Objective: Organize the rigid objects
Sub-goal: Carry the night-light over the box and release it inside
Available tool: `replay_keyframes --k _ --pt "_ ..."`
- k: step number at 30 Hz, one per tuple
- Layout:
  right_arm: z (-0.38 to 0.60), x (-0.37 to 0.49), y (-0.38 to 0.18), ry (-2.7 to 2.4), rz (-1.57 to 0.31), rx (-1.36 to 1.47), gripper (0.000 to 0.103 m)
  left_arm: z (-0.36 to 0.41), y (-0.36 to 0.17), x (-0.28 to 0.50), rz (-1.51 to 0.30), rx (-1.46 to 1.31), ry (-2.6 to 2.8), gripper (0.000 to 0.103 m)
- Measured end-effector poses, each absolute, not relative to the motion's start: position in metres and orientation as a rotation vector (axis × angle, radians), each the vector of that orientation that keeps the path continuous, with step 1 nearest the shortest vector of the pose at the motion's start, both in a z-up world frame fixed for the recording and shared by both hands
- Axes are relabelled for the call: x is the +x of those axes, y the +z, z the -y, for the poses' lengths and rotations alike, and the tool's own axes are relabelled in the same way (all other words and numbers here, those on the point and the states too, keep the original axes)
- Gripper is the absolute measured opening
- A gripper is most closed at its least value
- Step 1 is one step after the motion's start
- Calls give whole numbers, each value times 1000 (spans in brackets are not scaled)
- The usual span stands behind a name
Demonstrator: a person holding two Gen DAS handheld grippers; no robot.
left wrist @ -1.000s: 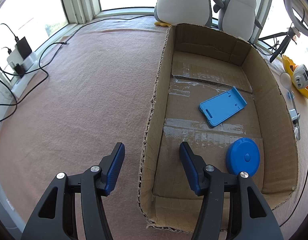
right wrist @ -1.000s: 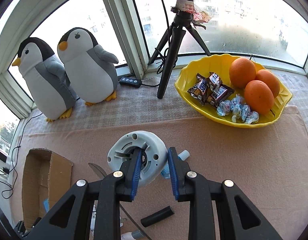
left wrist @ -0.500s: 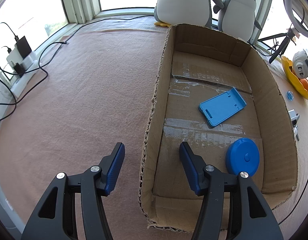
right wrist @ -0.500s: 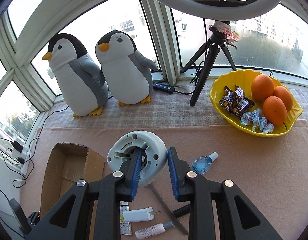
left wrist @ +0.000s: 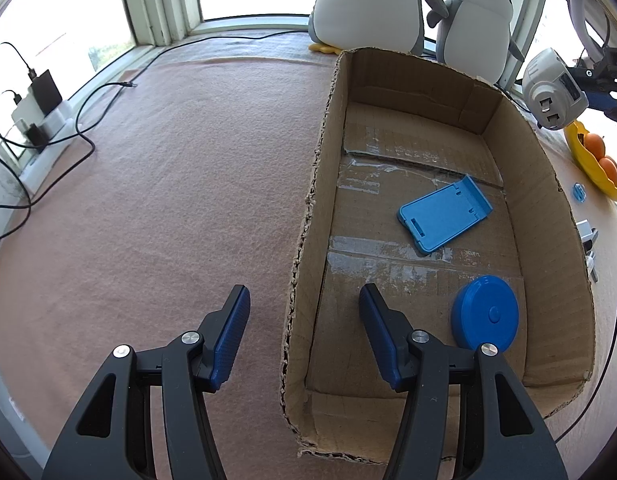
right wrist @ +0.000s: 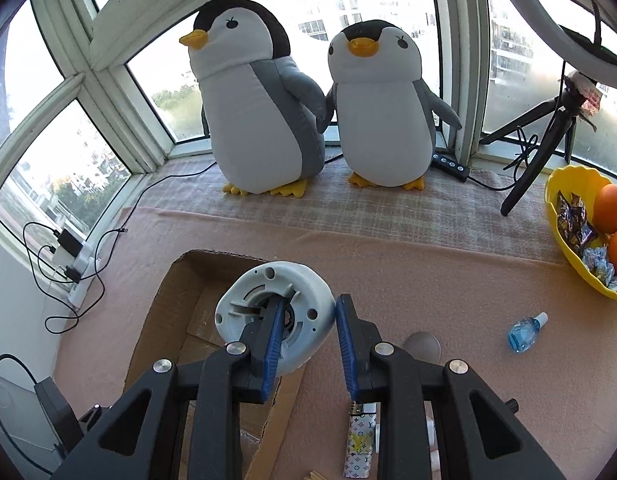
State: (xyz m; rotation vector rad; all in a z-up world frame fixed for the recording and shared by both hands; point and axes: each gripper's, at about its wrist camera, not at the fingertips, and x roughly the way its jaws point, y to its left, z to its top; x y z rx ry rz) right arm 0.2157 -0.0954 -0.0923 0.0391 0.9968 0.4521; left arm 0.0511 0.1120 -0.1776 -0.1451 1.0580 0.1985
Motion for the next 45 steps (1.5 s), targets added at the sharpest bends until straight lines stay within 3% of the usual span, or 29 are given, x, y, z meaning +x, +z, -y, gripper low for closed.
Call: replay_keyframes --k 30,34,35,45 --pt "3 238 -150 485 -1086 -159 25 -113 -179 51 -1057 -154 192 58" --pt "10 235 -140 489 -1063 -138 54 -114 -179 51 -1057 -153 194 58" --pt "13 234 -136 491 -1054 -133 58 -113 -179 51 -1056 -152 195 58" --pt "63 207 -90 517 -1027 -37 58 -110 -181 51 -1055 -144 198 58"
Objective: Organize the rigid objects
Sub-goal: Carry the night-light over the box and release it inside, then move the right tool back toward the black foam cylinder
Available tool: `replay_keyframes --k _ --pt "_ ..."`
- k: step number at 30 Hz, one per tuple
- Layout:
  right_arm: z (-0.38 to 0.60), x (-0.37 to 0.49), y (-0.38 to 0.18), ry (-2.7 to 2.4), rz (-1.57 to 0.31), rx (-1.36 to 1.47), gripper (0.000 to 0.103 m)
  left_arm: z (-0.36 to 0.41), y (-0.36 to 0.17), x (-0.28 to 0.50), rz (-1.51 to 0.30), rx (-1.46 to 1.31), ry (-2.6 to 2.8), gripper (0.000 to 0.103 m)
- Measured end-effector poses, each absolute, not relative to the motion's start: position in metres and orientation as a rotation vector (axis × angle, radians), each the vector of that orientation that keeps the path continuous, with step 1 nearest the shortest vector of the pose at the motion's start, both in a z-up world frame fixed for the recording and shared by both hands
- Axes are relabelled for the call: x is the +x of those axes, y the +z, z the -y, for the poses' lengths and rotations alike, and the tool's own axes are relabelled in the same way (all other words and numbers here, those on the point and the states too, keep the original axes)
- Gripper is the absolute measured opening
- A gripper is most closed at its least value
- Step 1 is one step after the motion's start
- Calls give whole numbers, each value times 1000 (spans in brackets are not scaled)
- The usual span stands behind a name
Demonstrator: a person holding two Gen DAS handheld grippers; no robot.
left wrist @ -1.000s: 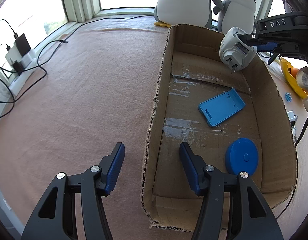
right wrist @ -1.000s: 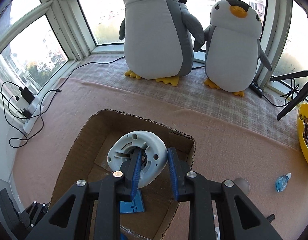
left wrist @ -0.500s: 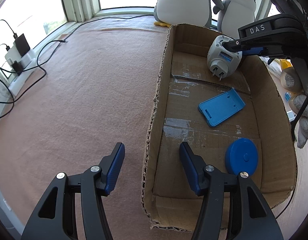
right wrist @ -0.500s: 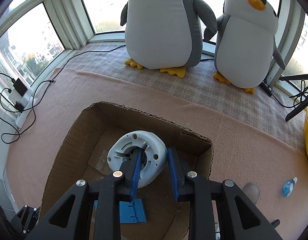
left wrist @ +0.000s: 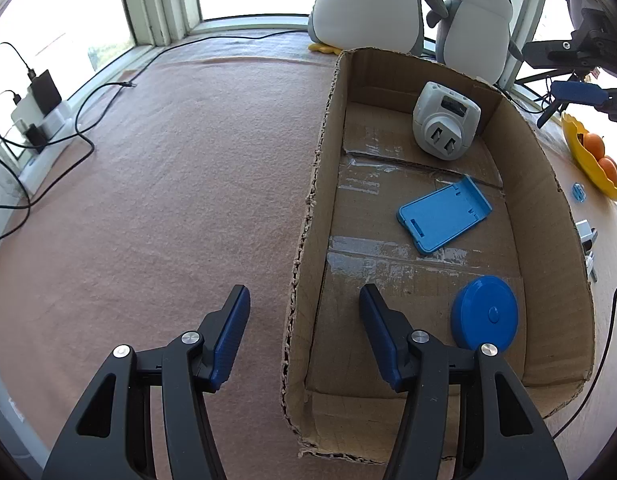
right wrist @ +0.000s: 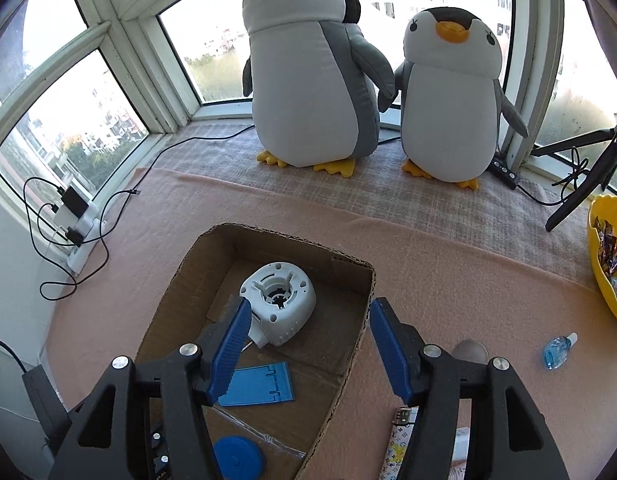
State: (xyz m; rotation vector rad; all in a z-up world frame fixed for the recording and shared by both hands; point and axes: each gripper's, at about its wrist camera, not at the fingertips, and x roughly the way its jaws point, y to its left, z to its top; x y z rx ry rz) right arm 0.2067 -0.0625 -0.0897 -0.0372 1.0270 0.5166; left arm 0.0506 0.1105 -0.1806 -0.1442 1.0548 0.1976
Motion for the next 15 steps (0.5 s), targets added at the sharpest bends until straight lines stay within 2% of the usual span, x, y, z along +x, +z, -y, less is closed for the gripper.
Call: replay_keyframes --k 15 --pt "184 133 17 440 -889 -12 61 -109 -179 50 -1050 -126 195 58"
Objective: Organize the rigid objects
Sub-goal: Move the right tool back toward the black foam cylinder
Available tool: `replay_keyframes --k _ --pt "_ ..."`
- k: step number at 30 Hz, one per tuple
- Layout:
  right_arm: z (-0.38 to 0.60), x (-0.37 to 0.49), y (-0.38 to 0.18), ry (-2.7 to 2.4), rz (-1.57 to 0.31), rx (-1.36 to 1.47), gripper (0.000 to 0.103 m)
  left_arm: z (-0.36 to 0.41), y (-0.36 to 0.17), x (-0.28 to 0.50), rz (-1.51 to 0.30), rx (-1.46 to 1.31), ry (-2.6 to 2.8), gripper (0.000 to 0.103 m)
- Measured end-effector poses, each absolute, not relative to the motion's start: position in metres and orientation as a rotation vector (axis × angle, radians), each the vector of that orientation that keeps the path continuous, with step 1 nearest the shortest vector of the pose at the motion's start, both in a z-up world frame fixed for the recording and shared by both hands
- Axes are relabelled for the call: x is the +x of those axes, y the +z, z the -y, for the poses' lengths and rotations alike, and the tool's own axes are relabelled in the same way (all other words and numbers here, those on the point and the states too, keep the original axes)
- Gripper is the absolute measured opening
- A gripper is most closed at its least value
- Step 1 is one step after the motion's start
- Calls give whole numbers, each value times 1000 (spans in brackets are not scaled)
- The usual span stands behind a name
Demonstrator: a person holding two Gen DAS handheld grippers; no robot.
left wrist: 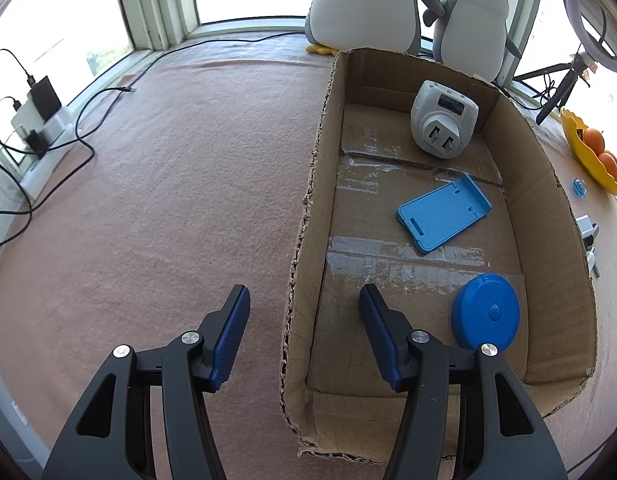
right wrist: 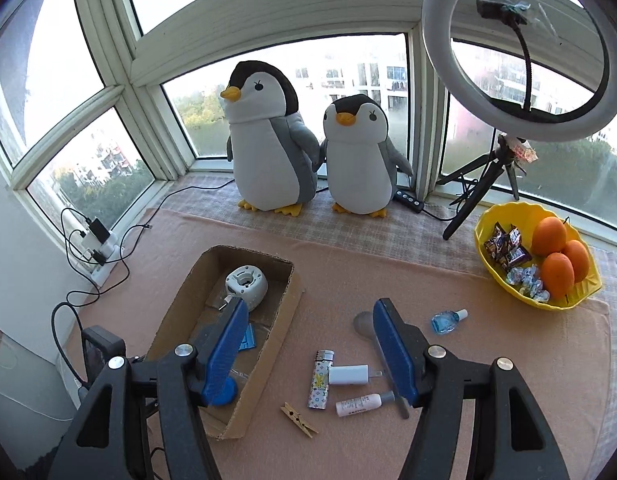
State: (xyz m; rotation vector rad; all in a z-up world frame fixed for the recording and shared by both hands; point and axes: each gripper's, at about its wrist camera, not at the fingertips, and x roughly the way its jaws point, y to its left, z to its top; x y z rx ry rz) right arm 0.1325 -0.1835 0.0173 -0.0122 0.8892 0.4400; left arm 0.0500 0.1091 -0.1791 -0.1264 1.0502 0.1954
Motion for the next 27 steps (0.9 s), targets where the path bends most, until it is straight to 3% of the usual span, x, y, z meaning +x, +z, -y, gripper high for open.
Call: replay_keyframes --k 7,27 --pt "227 105 13 399 -890 -19 66 -109 -179 50 -1050 -120 196 58" --pt "267 122 -124 303 -1033 -26 65 -105 -178 52 -1051 -101 210 58"
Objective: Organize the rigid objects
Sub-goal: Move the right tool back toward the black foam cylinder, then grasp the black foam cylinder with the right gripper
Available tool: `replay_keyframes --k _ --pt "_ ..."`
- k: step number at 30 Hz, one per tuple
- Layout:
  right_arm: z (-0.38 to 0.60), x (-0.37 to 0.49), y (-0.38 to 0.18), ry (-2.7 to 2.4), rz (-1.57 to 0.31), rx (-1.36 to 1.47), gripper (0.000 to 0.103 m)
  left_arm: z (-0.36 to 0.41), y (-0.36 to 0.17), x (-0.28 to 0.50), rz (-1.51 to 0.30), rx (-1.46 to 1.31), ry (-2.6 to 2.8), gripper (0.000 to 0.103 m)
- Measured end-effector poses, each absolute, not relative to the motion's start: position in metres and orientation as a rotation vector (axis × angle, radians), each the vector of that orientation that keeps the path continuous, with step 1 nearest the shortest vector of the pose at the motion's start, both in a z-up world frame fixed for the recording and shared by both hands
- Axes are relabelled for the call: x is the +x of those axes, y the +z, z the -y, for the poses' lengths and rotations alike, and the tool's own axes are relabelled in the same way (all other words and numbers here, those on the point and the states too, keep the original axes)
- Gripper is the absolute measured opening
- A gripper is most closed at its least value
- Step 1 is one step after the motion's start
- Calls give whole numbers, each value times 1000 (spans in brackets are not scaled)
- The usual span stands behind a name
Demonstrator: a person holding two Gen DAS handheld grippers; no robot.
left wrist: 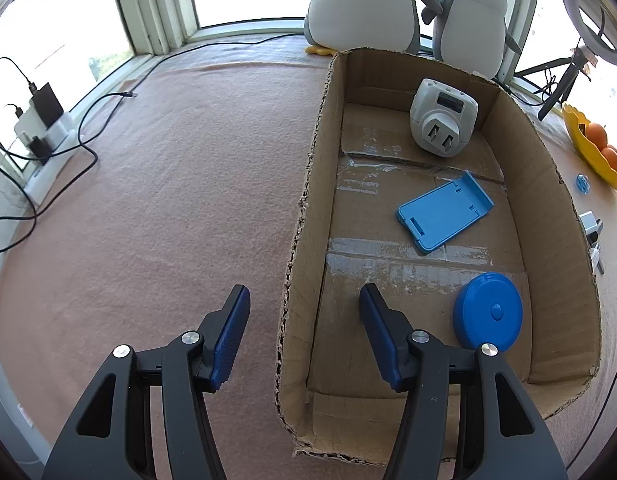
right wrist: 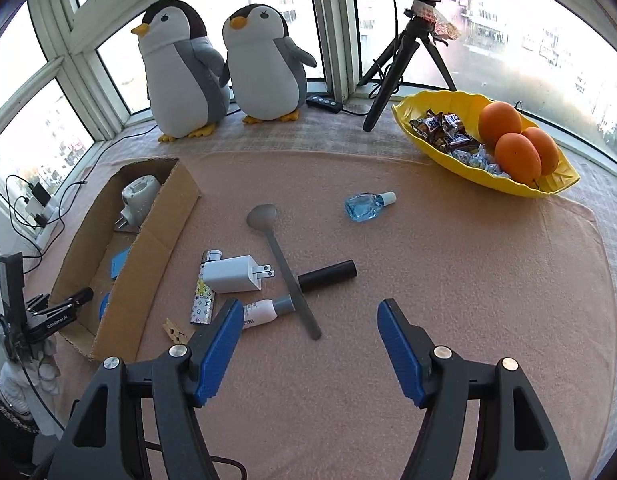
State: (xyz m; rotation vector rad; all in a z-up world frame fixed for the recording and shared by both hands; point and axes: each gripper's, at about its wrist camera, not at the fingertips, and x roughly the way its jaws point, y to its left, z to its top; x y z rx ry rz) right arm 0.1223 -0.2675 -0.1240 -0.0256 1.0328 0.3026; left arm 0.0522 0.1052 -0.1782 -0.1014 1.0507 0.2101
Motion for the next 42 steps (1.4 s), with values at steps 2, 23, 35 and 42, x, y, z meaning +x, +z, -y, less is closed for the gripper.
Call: replay_keyframes --k 2,23,35,42 --pt "266 127 -134 307 -1036 -52 65 -105 -178 52 -1051 -100 213 58" --pt "246 179 -188 339 -1109 -221 65 -105 -178 52 -1058 -100 227 58" --pt "251 186 -193 351 -1132 -168 61 -105 -178 53 -1058 -98 227 58" --pt "254 186 -192 359 -1144 -145 49 -105 -178 53 -1058 -98 227 58"
